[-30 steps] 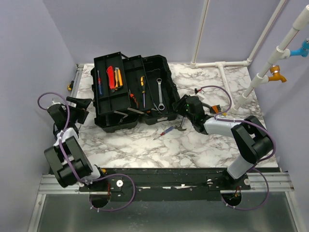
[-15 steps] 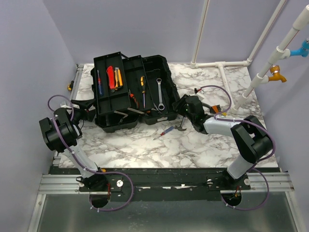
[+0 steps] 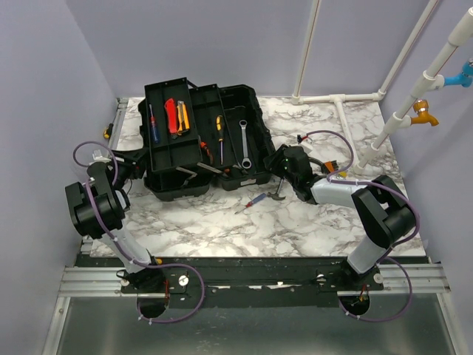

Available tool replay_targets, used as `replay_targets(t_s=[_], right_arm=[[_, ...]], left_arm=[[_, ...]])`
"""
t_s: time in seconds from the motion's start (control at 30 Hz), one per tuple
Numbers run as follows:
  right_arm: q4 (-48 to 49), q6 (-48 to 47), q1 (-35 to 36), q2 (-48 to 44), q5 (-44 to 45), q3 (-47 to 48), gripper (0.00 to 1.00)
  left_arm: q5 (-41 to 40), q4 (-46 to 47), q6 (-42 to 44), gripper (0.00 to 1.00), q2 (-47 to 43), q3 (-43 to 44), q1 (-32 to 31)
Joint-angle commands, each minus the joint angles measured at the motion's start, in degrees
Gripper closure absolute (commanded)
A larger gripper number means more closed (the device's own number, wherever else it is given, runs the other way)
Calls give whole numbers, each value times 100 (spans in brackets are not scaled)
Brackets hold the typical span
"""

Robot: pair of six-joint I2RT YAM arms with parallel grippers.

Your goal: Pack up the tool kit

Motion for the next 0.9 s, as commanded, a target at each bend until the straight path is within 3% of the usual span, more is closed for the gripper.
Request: replay_targets(t_s=[0.0, 0.37, 0.87], right_arm=[[37, -749, 209, 246, -677, 38, 99], [118, -807, 208, 167, -750, -15, 100], [208, -833, 210, 127, -977, -41, 99]], left_arm=[[620, -113, 69, 53, -1233, 258, -512], [134, -2684, 1741, 53, -2465, 916, -1144], [64, -3535, 2492, 44, -2688, 1397, -2301]])
